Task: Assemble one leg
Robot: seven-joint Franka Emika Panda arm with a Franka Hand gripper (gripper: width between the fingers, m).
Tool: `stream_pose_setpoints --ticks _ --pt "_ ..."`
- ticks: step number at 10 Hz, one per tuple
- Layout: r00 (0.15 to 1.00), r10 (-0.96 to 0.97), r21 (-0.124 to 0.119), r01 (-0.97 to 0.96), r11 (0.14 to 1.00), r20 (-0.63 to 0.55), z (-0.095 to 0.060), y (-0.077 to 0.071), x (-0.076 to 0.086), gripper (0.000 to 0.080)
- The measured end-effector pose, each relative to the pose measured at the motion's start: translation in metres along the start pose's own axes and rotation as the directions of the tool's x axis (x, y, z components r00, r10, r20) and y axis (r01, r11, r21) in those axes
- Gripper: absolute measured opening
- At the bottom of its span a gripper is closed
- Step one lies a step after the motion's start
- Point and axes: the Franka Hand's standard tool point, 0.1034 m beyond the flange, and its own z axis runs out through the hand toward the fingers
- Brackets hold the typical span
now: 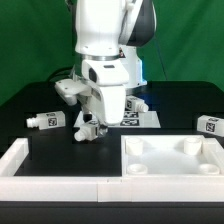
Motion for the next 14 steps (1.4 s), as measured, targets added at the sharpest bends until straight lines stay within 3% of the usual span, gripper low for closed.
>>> stream_pose_setpoints --ticks 2,4,7,9,10,11,12,14 --pt "1.0 0.007 0.003 -0.007 1.0 -0.001 0.002 -0.001 -0.001 0.0636" --pt "1.0 0.012 0.004 -0.012 1.0 -0.002 0.002 -0.002 -0.001 0.0322" --pt "0.999 0.047 0.003 -0.047 0.999 -0.003 0.002 -0.002 -0.002 0.0284" --pt "0.946 0.324 -0.003 -0.324 0.946 -0.006 -0.003 0.002 -0.001 0.0284" --pt "0.865 0.502 0.058 -0.501 0.864 0.002 -0.003 0.003 0.007 0.0284" --pt "0.85 0.526 0.092 -0.525 0.846 0.015 -0.008 0.009 0.005 0.0284" --pt "0.878 0.479 0.063 -0.478 0.876 -0.002 -0.008 0.005 -0.004 0.0284" --pt "0.869 0.494 0.065 -0.493 0.868 -0.002 -0.006 0.002 -0.005 0.0284"
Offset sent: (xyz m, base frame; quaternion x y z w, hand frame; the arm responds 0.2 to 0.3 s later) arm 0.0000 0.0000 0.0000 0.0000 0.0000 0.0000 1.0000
